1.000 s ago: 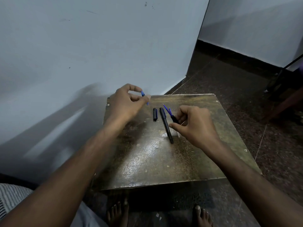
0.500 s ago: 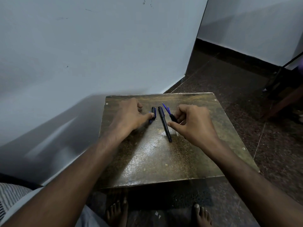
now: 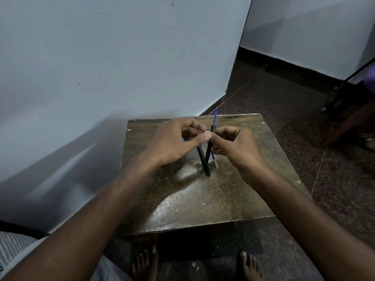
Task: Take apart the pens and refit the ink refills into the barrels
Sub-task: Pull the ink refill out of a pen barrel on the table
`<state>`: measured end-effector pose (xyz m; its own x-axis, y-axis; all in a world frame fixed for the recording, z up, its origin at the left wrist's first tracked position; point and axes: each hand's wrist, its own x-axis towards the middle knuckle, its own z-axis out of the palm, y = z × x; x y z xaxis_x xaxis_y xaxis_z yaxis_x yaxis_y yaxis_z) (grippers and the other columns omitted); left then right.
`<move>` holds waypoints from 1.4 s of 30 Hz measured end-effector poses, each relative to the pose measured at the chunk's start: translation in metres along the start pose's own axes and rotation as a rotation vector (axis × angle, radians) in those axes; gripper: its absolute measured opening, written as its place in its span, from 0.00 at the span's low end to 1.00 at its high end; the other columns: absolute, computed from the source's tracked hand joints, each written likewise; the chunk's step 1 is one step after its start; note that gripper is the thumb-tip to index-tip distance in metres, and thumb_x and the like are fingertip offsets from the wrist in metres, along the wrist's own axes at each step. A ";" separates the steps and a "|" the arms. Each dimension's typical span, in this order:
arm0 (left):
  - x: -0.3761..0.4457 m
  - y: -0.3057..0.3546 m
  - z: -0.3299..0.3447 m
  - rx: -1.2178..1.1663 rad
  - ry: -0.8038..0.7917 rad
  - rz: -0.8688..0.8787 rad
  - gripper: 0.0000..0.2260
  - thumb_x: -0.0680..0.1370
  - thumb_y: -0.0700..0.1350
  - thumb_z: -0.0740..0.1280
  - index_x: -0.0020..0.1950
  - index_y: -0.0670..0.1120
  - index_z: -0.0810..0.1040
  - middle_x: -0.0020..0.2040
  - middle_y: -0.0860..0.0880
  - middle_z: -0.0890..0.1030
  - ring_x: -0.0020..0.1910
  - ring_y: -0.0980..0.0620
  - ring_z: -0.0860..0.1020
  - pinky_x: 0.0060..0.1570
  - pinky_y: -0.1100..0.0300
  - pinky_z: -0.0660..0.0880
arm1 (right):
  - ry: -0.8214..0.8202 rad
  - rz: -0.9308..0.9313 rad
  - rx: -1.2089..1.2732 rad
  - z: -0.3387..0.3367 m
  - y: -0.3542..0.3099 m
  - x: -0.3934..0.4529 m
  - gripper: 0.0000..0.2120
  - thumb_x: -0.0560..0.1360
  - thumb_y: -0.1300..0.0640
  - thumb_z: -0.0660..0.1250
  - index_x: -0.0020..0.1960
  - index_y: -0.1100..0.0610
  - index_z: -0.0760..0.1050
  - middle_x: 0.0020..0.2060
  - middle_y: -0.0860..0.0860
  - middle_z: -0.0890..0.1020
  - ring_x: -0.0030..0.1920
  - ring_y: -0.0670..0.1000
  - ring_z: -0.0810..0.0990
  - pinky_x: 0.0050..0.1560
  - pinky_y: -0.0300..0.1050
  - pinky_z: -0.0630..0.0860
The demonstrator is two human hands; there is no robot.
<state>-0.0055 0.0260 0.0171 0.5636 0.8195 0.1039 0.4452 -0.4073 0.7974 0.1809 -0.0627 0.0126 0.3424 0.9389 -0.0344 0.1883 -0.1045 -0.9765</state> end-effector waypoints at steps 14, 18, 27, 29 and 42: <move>0.000 -0.006 -0.006 -0.116 -0.073 0.011 0.10 0.73 0.59 0.82 0.50 0.60 0.87 0.42 0.61 0.90 0.44 0.68 0.87 0.49 0.63 0.78 | -0.044 0.014 0.142 0.002 0.002 0.006 0.12 0.73 0.53 0.84 0.50 0.57 0.85 0.42 0.57 0.90 0.41 0.49 0.89 0.44 0.43 0.84; 0.001 -0.009 -0.005 -0.065 -0.125 0.029 0.11 0.73 0.55 0.83 0.53 0.58 0.86 0.42 0.62 0.90 0.42 0.66 0.87 0.47 0.64 0.80 | -0.077 0.044 0.160 0.001 0.000 0.006 0.12 0.72 0.57 0.84 0.52 0.59 0.84 0.39 0.55 0.90 0.38 0.49 0.89 0.42 0.42 0.85; 0.001 -0.008 0.001 -0.005 -0.130 0.068 0.08 0.75 0.51 0.83 0.49 0.57 0.86 0.42 0.59 0.90 0.41 0.64 0.88 0.41 0.74 0.78 | -0.058 0.042 0.193 -0.004 -0.004 0.006 0.03 0.77 0.60 0.80 0.48 0.58 0.87 0.34 0.45 0.87 0.35 0.39 0.84 0.39 0.34 0.81; 0.000 -0.006 0.001 -0.010 -0.123 0.069 0.08 0.75 0.50 0.83 0.50 0.56 0.87 0.42 0.58 0.90 0.41 0.64 0.87 0.42 0.74 0.78 | -0.060 0.064 0.277 -0.004 -0.008 0.005 0.02 0.77 0.61 0.79 0.47 0.57 0.86 0.35 0.46 0.86 0.35 0.42 0.84 0.41 0.37 0.83; -0.001 -0.006 0.000 -0.025 -0.097 0.007 0.07 0.76 0.50 0.82 0.51 0.57 0.86 0.43 0.62 0.89 0.40 0.64 0.87 0.44 0.68 0.83 | 0.324 -0.159 -0.431 -0.069 -0.001 0.029 0.02 0.77 0.51 0.81 0.48 0.48 0.89 0.35 0.45 0.88 0.36 0.41 0.88 0.41 0.33 0.84</move>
<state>-0.0084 0.0273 0.0123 0.6318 0.7733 0.0529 0.4240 -0.4019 0.8116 0.2542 -0.0585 0.0270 0.5316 0.8124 0.2397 0.5966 -0.1582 -0.7868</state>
